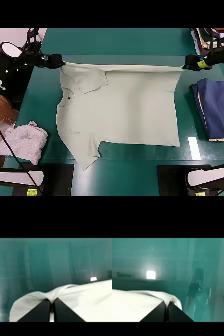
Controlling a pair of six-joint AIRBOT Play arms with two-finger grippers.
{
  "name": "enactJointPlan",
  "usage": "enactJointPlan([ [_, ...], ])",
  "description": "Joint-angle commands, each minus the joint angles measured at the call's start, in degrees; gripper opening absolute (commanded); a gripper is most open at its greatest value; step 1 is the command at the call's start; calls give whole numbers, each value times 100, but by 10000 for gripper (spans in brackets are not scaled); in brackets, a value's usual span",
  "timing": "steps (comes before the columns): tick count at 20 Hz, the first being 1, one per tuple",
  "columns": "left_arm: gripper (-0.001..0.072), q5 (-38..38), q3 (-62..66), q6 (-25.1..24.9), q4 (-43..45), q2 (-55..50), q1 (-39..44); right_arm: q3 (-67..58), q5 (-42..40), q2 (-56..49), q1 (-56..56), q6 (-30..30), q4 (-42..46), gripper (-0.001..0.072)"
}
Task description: Fold the shirts.
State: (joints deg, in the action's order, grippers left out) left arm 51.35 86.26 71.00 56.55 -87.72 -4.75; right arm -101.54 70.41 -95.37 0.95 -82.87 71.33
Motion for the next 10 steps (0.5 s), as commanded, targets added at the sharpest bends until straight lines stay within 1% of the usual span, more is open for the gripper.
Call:
enactJointPlan([
  [1, 28, 944, 166, -400, 111, -116, -197, -203, 407, -162, -39, -15, -70, 16],
  [2, 27, 1364, 122, -393, 319, -120, -240, -61, 555, -120, -63, -15, -72, 16],
  [4, 27, 1794, -101, -393, 754, -120, -243, 485, 518, 44, -146, -15, -66, 15],
  [7, 28, 1851, -713, -348, 804, -120, -243, 1556, 81, 363, -247, -20, -90, 15],
  [10, 28, 1663, -1263, -348, 848, -120, -243, 2256, -208, 514, -350, -17, -96, 17],
])
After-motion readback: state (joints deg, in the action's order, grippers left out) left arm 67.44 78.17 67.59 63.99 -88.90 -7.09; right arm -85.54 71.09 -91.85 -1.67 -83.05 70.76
